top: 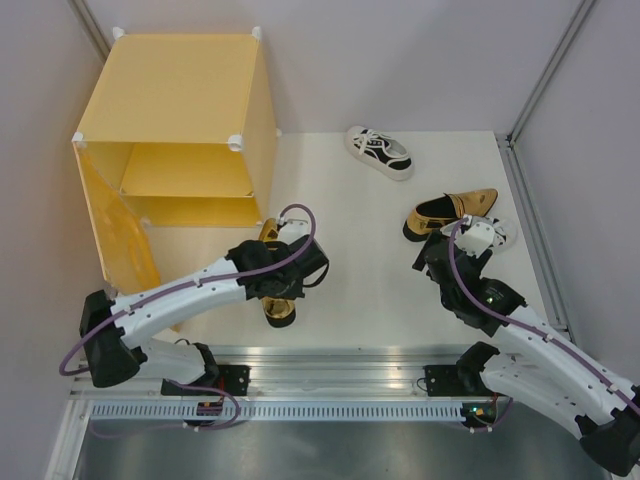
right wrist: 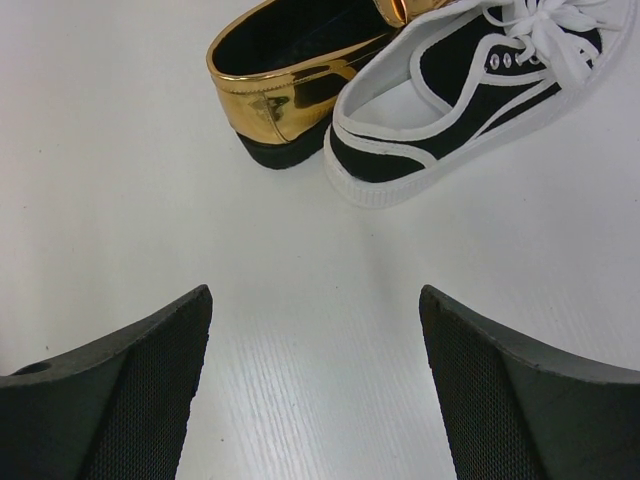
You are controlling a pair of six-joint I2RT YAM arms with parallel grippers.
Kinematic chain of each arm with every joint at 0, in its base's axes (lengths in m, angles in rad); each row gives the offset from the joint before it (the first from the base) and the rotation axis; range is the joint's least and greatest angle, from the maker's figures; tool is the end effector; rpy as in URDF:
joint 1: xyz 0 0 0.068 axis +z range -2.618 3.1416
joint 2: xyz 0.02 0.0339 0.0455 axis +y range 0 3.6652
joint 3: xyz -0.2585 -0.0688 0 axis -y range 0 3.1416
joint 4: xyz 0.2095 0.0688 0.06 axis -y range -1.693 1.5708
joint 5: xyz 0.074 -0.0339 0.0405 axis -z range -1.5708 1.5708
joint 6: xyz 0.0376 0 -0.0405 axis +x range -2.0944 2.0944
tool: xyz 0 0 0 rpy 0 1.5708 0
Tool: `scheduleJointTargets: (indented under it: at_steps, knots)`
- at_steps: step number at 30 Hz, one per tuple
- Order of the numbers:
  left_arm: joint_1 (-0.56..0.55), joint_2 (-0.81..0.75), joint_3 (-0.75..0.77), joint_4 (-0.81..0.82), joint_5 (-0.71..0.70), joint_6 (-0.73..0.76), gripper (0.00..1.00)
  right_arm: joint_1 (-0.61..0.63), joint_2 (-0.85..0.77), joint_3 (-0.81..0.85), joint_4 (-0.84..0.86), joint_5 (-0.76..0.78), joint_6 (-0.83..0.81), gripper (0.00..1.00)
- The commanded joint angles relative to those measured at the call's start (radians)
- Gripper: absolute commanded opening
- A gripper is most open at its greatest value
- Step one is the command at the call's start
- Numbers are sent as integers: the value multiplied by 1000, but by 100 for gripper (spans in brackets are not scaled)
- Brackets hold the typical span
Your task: Place and organize the shoes in the shoe cabinet
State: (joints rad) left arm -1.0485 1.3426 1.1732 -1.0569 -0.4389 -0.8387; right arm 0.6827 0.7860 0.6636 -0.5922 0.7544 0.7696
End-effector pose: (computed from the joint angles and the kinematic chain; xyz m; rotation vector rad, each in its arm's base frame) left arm 0.1209 -0.1780 0.2874 0.1712 2.5852 -0.0258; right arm 0.1165 0.0615 0.2639 0.4561 2.0178 0.0138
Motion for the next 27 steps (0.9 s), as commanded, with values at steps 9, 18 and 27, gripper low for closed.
scheduleJointTargets:
  at_steps: [9,18,27]
  knots:
    - [19,-201,66,-265,-147,-33,2,-2,12,2,38,-15,-15,89]
    - [57,-220,209,-400,-319,-34,2,-3,7,2,42,-24,-21,89]
    - [267,-287,217,-50,-339,389,2,-3,-5,1,48,-24,-33,89]
